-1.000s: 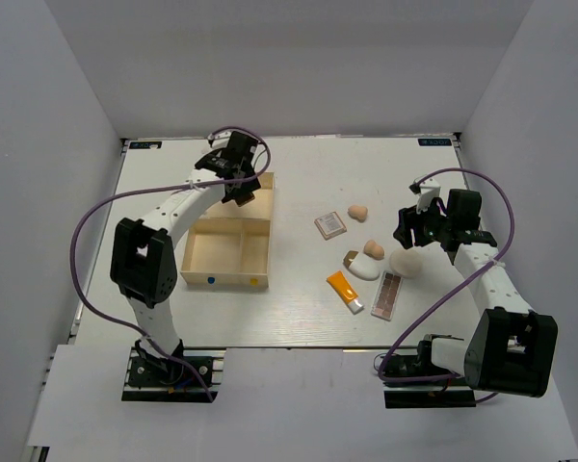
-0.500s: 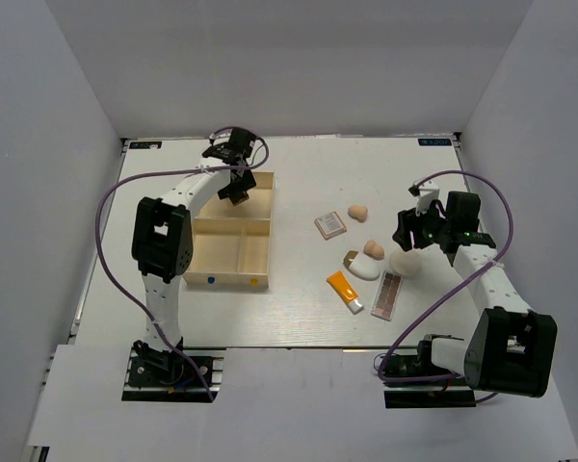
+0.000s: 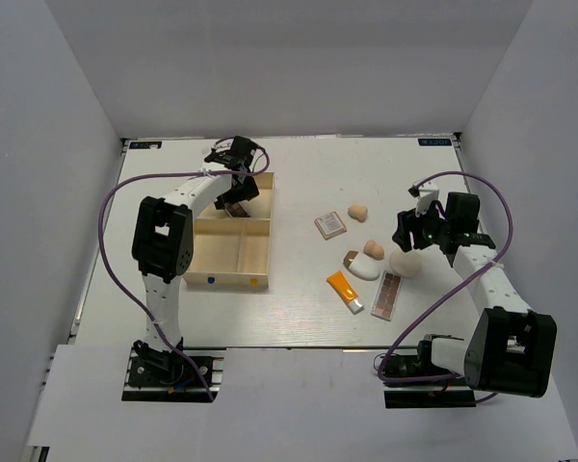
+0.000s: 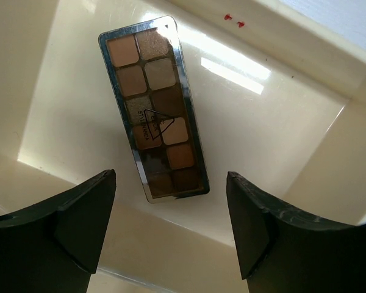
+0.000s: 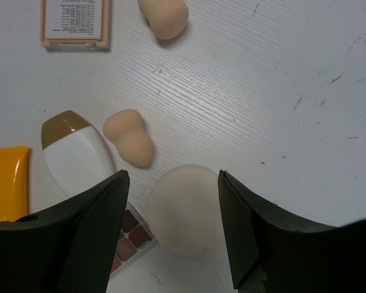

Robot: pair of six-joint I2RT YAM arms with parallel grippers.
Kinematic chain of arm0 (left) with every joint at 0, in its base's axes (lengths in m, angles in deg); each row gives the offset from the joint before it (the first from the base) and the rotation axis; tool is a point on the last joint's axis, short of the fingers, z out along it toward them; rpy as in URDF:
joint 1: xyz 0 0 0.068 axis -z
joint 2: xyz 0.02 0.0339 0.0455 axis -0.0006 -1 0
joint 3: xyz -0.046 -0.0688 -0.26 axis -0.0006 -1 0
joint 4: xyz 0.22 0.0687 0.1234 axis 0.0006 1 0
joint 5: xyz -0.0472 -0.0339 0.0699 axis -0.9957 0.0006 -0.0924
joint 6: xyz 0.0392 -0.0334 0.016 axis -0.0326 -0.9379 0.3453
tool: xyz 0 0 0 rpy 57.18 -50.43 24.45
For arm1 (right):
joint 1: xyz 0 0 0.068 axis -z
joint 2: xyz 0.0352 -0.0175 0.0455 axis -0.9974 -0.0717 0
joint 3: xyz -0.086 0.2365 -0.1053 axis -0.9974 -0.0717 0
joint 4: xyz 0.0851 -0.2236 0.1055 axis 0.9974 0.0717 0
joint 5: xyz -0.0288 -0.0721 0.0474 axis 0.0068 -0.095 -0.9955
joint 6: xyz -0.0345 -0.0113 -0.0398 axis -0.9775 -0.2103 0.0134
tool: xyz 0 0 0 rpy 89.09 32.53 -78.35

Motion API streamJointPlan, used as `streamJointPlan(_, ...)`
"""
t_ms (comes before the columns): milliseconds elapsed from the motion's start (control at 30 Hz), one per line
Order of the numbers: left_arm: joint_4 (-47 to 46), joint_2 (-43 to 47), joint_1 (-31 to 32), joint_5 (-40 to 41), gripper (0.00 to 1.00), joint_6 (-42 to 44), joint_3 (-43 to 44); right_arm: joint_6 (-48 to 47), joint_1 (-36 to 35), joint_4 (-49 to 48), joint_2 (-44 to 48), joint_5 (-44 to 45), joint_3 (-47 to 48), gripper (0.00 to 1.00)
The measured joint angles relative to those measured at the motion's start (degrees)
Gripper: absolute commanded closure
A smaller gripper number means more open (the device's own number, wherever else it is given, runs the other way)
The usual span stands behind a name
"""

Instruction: Organize the makeup

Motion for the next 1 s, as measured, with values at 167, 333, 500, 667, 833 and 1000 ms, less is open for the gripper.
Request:
streamJointPlan(167, -0.02, 0.81, 0.07, -0.33, 0.17, 0.17, 0.02, -0.50, 0.00, 0.07, 0.00, -0.39, 0.00, 0.30)
streamJointPlan(333, -1.55, 4.66, 0.74, -4.26, 0.18, 2.36, 0.04, -2.62, -0.02, 0.66, 0.00, -2.01, 0.00, 0.26)
streamJointPlan(500, -4.59, 11.21, 3.61, -11.50, 0.18, 3.78, 0.04, -6.21, -0.76, 4.35, -0.63, -6.01, 0.37, 0.25)
streamJointPlan(667, -6.34, 14.51, 8.72, -18.60, 0.14, 4.15, 0.02, -8.85, -4.46, 8.94, -1.81, -7.67, 1.05, 0.25)
streamJointPlan(833, -6.38, 14.10, 14.03, -22.58, 0.10, 4.46, -0.85, -9.20, -8.17, 11.37, -1.84, -5.40, 1.03, 0.27)
streamJointPlan(1000, -5.20, 12.85, 18.47, -22.91, 0.07, 4.72, -0.81, -9.14, -9.44, 15.67, -1.46, -1.07, 1.05, 0.24)
